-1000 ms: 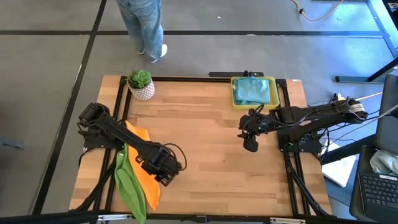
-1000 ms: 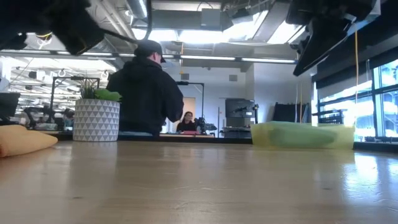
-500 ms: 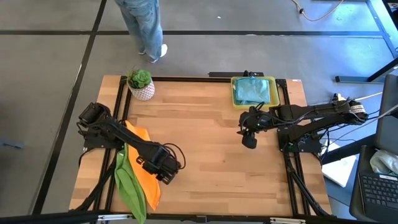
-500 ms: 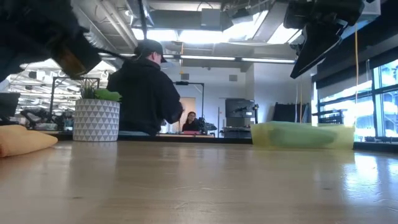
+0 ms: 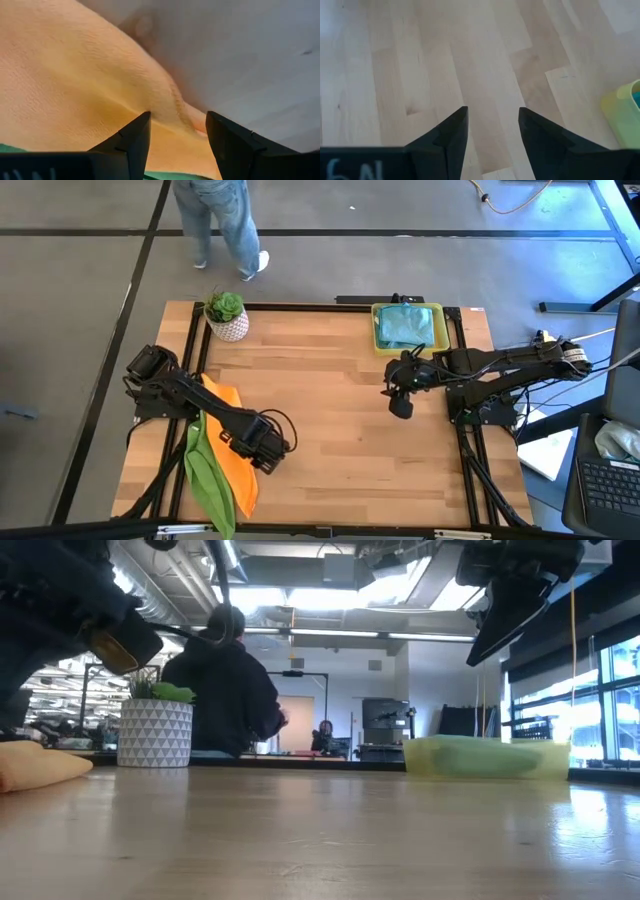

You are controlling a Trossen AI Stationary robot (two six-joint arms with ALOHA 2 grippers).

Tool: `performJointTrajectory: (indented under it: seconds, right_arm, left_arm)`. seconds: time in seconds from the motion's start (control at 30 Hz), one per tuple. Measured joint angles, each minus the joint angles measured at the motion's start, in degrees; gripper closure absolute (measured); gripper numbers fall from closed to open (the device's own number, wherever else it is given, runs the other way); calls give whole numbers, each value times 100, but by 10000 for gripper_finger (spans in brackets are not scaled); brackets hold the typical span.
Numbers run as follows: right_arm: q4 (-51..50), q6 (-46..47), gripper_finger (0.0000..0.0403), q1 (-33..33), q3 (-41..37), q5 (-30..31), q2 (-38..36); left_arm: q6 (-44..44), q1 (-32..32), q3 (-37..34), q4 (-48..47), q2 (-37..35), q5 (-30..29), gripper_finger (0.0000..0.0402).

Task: Fold microfiber towels
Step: Fold the orange microfiber towel

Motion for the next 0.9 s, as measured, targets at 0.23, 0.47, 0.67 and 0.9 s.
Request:
performJointTrajectory:
  seconds: [0.23,0.47,0.67,0.9]
  right_arm:
    - [1,14,226,0,0,292,0]
    - [0,328,226,0,0,292,0]
    - [2,341,226,0,0,292,0]
    - [4,428,226,0,0,292,0]
  left_arm:
    - [-26,-85,-221,36,0,68,218]
    - [184,-153,-221,59,0,74,247]
    - [614,-75,-163,213,0,231,368]
    - [1195,411,371,200,0,-131,400]
